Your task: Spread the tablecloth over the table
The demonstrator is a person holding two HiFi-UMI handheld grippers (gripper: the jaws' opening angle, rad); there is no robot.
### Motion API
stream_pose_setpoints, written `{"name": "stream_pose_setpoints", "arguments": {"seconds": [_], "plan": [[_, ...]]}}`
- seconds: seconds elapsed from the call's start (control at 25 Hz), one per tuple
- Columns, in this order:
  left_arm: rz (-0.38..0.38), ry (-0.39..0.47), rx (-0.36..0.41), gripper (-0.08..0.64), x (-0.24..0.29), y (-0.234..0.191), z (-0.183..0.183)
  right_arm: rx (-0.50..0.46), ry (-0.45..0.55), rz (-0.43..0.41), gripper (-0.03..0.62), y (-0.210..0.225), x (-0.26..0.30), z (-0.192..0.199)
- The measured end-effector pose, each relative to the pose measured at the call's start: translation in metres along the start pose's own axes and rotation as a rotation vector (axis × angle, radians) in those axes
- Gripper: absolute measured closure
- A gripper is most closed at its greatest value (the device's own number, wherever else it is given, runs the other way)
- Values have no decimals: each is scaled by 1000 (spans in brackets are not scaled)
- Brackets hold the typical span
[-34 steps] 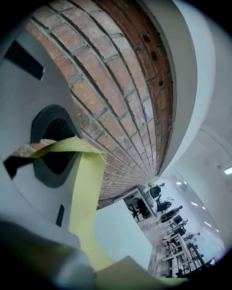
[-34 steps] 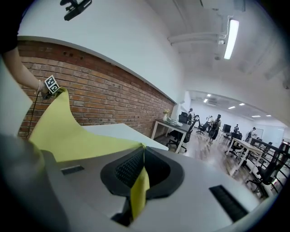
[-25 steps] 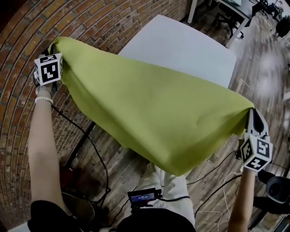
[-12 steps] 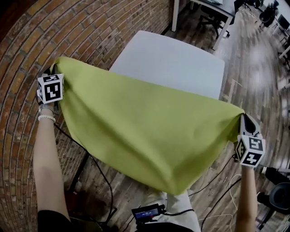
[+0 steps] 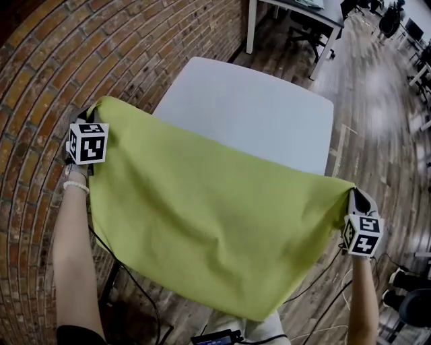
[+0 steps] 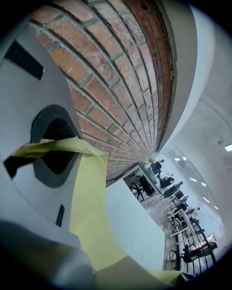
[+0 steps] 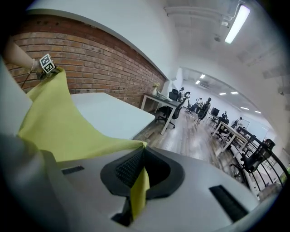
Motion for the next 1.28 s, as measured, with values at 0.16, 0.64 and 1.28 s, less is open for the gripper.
{"name": "stream_pose_setpoints", "arguments": {"seconds": [0.16, 0.64, 1.28], "plan": [[51, -100, 40, 545, 18, 32, 19, 44, -33, -50, 558, -2, 22, 28], [272, -312, 63, 331, 47, 87, 56, 119, -127, -127, 558, -20, 58, 64], [567, -361, -250, 302, -68, 77, 157, 457, -24, -333, 350, -42, -43, 56]]}}
Point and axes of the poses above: the fingertips, and each gripper's own axes: x forward along the fingers, y to its right, z out of its underside, the point moved 9 cm from there along -x, backward along the fingers, and after that the axes turned 1 degree about y, right-handed, at the moved point
